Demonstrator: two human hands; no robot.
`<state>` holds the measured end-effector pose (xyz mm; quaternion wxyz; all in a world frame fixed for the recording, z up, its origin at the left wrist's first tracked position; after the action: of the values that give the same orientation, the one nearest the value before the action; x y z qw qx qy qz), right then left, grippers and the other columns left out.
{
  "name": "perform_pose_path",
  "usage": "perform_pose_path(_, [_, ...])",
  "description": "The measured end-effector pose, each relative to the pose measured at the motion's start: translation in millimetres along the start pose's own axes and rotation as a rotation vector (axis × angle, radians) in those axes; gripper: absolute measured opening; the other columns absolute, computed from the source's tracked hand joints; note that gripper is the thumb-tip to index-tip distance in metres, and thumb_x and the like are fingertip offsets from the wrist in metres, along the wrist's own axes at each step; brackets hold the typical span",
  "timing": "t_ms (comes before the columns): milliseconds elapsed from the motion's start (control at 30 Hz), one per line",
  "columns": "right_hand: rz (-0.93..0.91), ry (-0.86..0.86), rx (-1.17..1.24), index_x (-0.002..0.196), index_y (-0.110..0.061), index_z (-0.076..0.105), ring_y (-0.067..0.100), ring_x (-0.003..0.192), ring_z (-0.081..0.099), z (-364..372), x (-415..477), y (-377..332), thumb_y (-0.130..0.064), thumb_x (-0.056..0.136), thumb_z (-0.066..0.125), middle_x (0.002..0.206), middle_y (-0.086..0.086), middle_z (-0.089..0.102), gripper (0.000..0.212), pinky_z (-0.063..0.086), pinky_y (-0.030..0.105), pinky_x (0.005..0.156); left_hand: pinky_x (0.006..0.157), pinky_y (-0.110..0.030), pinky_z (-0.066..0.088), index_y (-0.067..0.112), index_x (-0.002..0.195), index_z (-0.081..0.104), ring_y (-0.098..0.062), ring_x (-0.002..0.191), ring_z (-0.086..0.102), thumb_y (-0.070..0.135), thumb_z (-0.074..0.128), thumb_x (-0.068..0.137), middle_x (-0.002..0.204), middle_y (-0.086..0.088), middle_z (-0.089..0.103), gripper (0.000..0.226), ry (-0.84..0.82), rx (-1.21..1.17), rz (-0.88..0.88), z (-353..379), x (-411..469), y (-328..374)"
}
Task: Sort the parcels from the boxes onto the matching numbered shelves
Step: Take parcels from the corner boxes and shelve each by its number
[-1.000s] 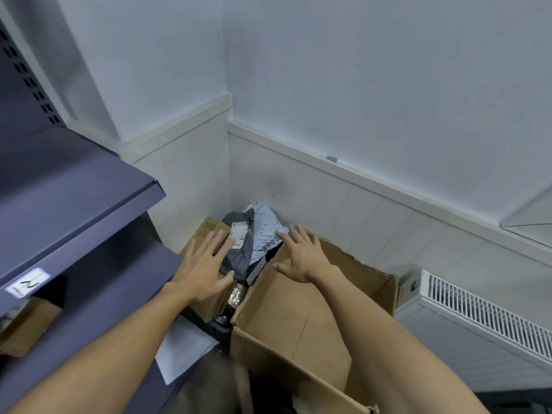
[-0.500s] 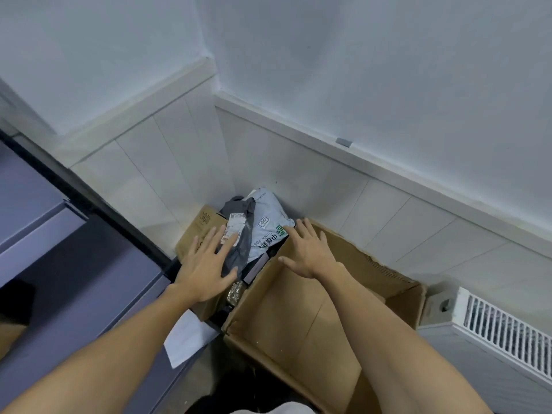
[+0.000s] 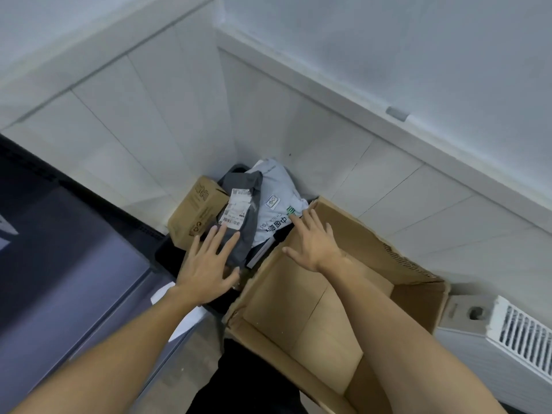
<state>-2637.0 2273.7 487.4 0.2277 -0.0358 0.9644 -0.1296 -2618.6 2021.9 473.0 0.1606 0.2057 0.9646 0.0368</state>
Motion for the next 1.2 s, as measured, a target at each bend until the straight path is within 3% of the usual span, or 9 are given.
perform_pose_path(133, [0.008, -0.015, -0.008, 0.160, -0.024, 0.006, 0.028, 0.154, -0.009, 14, 29, 3, -0.056, 0.097, 0.052, 0.168, 0.011, -0.001, 0.084, 0.008, 0.058, 0.120, 0.123, -0.048, 0.006, 0.027, 0.160, 0.007, -0.024, 0.154, -0.004, 0.067, 0.011, 0.084, 0.167, -0.006, -0.002, 0.086, -0.024, -0.013, -0.003, 18, 14, -13])
perform_pose_path(333, [-0.003, 0.008, -0.018, 0.160, -0.025, 0.005, 0.029, 0.154, -0.008, 28, 79, 5, -0.056, 0.094, 0.056, 0.168, 0.012, -0.002, 0.090, 0.008, 0.057, 0.121, 0.122, -0.052, 0.014, 0.025, 0.160, 0.015, -0.025, 0.154, 0.002, 0.061, 0.026, 0.088, 0.167, -0.008, 0.007, 0.081, 0.026, -0.074, 0.004, 35, 56, -31])
perform_pose_path(500, [-0.016, 0.007, -0.022, 0.160, -0.027, -0.003, 0.029, 0.154, -0.013, 38, 122, 10, -0.059, 0.087, 0.066, 0.167, 0.011, -0.012, 0.106, 0.006, 0.055, 0.122, 0.123, -0.047, 0.004, 0.028, 0.160, 0.008, -0.021, 0.154, -0.008, 0.063, 0.020, 0.089, 0.168, -0.003, -0.002, 0.081, 0.044, -0.119, 0.017, 47, 93, -36])
perform_pose_path(667, [-0.024, -0.022, -0.040, 0.158, -0.034, -0.013, 0.032, 0.151, -0.024, 47, 161, 17, -0.065, 0.071, 0.078, 0.164, 0.009, -0.026, 0.129, 0.001, 0.062, 0.119, 0.124, -0.052, 0.011, 0.027, 0.160, 0.011, -0.022, 0.154, -0.005, 0.060, 0.025, 0.091, 0.168, -0.004, 0.000, 0.078, 0.059, -0.164, 0.015, 66, 116, -40])
perform_pose_path(933, [-0.003, 0.001, -0.013, 0.157, -0.038, -0.015, 0.042, 0.149, -0.022, 68, 192, 22, -0.069, 0.053, 0.086, 0.158, 0.012, -0.039, 0.148, 0.009, 0.071, 0.115, 0.120, -0.058, 0.020, 0.027, 0.160, 0.010, -0.025, 0.155, -0.001, 0.053, 0.036, 0.096, 0.168, -0.009, 0.003, 0.074, 0.114, -0.172, 0.066, 86, 123, -46])
perform_pose_path(1200, [0.029, 0.016, 0.069, 0.157, -0.042, -0.011, 0.042, 0.152, -0.008, 76, 208, 25, -0.064, 0.048, 0.090, 0.158, 0.020, -0.033, 0.150, 0.023, 0.060, 0.115, 0.120, -0.056, 0.020, 0.026, 0.160, 0.011, -0.024, 0.155, 0.000, 0.053, 0.035, 0.097, 0.168, -0.008, 0.003, 0.073, 0.109, -0.161, 0.043, 91, 130, -48])
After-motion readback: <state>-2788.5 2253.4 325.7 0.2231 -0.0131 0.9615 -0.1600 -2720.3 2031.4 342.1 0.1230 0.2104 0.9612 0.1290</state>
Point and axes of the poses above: each hand's wrist, its own x-axis towards the middle knuckle, its own z-axis out of the palm, y = z × x, the point moved 4 cm from there along x, towards the middle knuckle
